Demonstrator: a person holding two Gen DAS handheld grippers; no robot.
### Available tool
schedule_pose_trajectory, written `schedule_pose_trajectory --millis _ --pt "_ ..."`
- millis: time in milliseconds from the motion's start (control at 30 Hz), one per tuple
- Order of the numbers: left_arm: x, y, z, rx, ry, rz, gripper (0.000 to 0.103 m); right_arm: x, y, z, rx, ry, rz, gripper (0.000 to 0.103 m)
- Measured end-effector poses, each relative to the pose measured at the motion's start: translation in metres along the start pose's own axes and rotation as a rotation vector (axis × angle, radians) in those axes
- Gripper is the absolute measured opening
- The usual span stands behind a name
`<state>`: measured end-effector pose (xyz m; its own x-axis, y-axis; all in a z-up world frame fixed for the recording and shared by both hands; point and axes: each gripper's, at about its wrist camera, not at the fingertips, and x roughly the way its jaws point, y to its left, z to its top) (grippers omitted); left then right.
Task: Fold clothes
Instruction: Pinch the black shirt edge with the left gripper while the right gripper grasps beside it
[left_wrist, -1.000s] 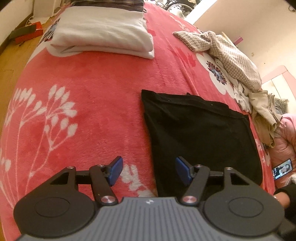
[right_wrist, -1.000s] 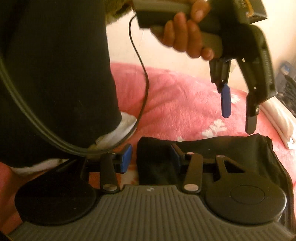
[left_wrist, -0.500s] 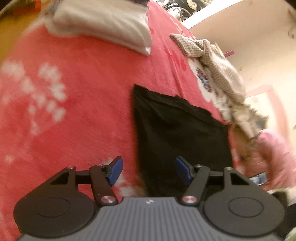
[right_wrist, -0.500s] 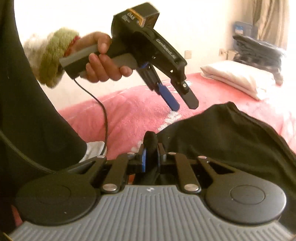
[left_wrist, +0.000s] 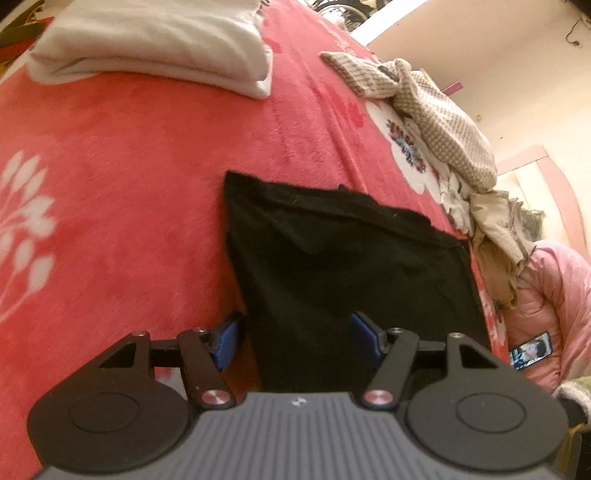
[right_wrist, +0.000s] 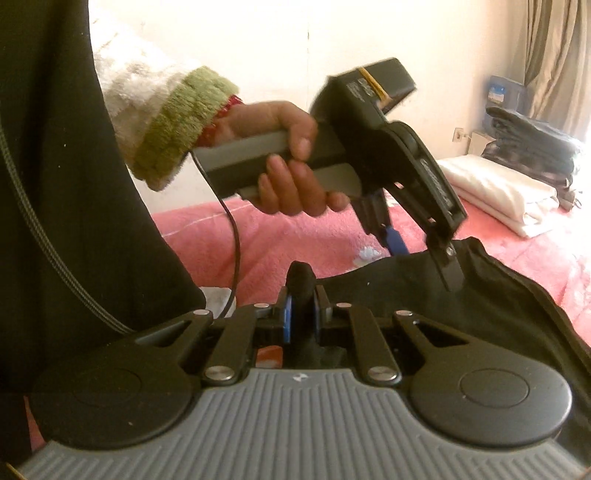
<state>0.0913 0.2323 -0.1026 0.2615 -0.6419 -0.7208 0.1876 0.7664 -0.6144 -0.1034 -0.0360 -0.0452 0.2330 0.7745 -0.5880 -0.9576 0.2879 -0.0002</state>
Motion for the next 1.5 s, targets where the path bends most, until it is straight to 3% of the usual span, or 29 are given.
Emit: schedule_pose_trajectory --millis 67,200,333,567,767,1033,1167,1500 --pt "0.005 0.002 0.006 -0.018 -0.017 -0.012 0.054 -0.002 0.0 0.0 -0.009 -0.006 -0.004 0.009" --pt "0.016 0.005 0.014 -0.043 -0.03 0.0 0.019 -0.001 -0.002 -0.001 -0.019 -0.011 -0.011 0.009" --pt "0.019 0.0 0.013 -0.048 -0.056 0.017 0.011 0.0 -0.006 -0.002 -0.016 -0.016 -0.026 0.009" --pt "0.018 -0.026 0.018 -0.033 -0.064 0.035 0.01 -0.014 -0.018 -0.001 0.034 -0.058 -0.061 0.009" --pt "0.029 -0.073 0.034 0.085 -0.029 0.04 0.01 -0.038 -0.034 -0.008 0.091 -0.09 -0.135 0.009" --pt "0.062 -0.142 0.052 0.193 0.014 -0.011 0.01 -0.084 -0.052 -0.022 0.147 -0.121 -0.257 0.009" --pt "0.092 -0.175 0.064 0.245 0.091 -0.001 0.01 -0.11 -0.065 -0.036 0.238 -0.127 -0.303 0.009" --pt "0.179 -0.252 0.073 0.421 0.299 0.128 0.01 -0.163 -0.082 -0.087 0.455 -0.131 -0.432 0.009"
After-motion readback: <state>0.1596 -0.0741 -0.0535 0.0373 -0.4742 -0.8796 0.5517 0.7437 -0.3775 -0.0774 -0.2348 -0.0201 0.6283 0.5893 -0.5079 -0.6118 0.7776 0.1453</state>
